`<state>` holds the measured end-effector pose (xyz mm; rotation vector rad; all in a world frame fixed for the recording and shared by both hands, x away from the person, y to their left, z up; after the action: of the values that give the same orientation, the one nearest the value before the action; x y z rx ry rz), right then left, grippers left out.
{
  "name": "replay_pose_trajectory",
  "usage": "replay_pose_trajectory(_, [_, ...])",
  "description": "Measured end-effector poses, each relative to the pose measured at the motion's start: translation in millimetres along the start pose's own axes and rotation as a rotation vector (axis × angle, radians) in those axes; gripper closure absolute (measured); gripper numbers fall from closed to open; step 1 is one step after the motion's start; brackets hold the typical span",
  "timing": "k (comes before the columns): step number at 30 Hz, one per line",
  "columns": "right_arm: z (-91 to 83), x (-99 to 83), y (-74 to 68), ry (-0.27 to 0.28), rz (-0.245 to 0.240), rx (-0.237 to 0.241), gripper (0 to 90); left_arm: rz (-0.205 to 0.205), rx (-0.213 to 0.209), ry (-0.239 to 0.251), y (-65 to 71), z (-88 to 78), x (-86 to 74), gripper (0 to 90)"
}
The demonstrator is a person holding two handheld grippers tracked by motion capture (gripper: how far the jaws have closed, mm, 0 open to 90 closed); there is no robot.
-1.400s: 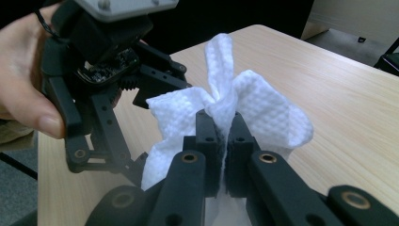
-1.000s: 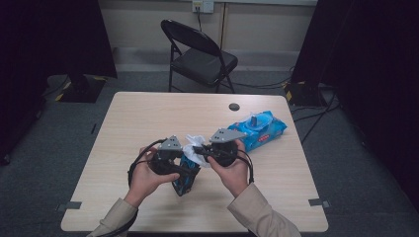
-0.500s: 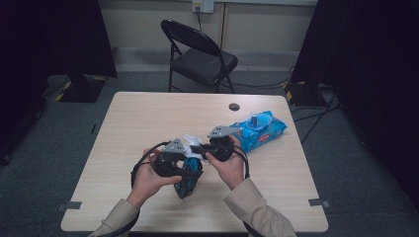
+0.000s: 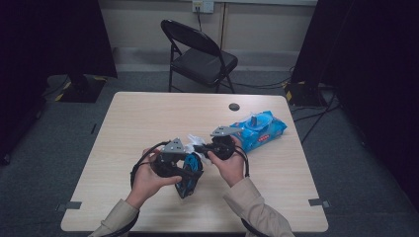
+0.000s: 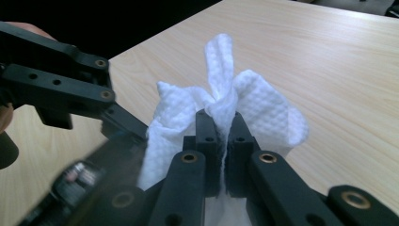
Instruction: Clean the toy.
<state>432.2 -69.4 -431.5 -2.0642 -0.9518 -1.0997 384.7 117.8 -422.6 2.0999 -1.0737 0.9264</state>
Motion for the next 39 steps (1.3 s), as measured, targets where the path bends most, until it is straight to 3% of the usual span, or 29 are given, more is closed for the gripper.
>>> replay_pose_trajectory(11, [-35.3, 11.4, 3.3, 0.071, -0.026, -0.037, 87.3, -0.021, 0.031, 0.006, -7.9, -6.8, -1.6, 26.0])
replay_pose_trajectory(19, [-57.7, 18.1, -3.0, 0.116, -0.053, -0.025, 87.2, -0.025, 0.048, 0.018, -11.0, -9.7, -0.2, 26.0])
replay_pose_trajectory(33, [-53.9, 17.0, -29.7, 0.117, -0.103, 0.045, 87.2, -0.048, 0.057, 0.032, -13.8, -10.5, 0.4, 26.0])
replay_pose_trajectory(39, [-45.7, 12.7, -39.6, 0.089, -0.146, 0.036, 87.1, -0.044, 0.068, 0.035, -14.3, -10.7, 0.2, 26.0])
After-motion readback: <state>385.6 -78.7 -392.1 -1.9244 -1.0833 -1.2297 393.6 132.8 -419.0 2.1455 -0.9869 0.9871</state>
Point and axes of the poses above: each handheld gripper's, and its own axes: z roughly forward along the jaws, x roughly out of its top, y roughly to its right, the point moved 1 cm from there along z, roughly forward along the jaws, and after that the axes turned 3 degrees about -z, right-handed, at the moved point
